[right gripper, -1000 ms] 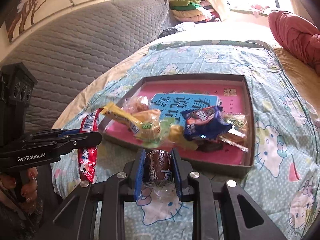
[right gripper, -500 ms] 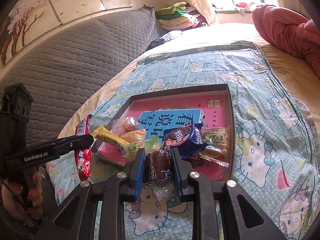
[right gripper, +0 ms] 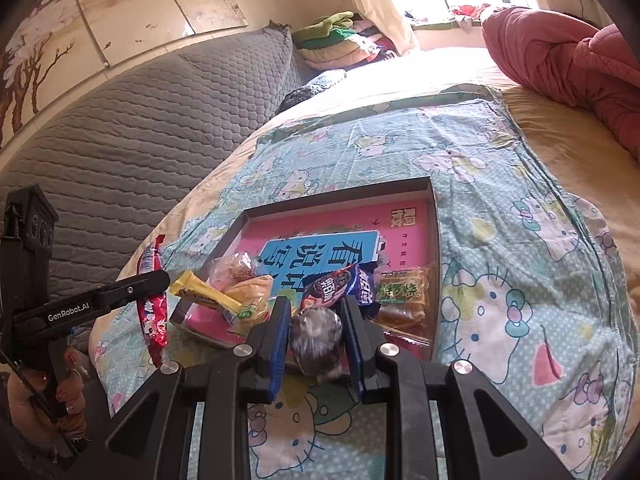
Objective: Organize snacks
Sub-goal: 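Carry the red candy stick over the tray with the left tool while the right tool carries the chocolate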
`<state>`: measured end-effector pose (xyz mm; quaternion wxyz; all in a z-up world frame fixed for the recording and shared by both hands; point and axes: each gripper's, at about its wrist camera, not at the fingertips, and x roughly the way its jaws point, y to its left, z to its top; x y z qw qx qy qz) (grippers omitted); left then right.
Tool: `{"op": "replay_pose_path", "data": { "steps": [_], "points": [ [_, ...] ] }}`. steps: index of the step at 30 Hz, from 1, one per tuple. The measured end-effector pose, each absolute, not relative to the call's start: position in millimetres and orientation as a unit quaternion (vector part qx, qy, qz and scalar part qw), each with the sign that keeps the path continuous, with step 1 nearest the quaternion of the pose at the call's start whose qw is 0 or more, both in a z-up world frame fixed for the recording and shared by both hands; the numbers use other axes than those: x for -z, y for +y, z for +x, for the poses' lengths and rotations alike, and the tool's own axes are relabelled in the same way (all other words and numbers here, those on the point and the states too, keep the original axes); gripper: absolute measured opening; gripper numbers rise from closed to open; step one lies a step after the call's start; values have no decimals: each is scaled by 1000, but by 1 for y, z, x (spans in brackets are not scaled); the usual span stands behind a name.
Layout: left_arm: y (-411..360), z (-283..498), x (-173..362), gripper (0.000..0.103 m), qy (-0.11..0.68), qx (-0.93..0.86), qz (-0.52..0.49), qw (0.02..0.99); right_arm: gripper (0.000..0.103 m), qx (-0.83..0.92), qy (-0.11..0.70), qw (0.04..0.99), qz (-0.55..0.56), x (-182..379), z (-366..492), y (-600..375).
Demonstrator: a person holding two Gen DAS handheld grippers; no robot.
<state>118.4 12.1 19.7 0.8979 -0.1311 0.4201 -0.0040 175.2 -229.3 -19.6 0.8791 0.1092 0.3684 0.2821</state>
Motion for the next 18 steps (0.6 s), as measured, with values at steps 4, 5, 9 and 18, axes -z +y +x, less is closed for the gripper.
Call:
{"op": "replay_pose_path", "data": {
  "steps": [4, 5, 9, 18],
  "points": [
    [12, 118, -18, 25, 423, 5, -134, 896, 26, -268, 375, 881, 105, 25, 181, -230],
    [12, 118, -19, 25, 423, 4, -133, 896, 26, -265, 376, 881, 108, 25, 182, -232],
    [13, 119, -20, 25, 420, 2, -134, 898, 26, -260, 376, 882, 113, 26, 184, -236],
    [20, 129, -29, 25, 403, -10, -141, 904, 26, -255, 375, 884, 117, 25, 185, -239]
  ]
}}
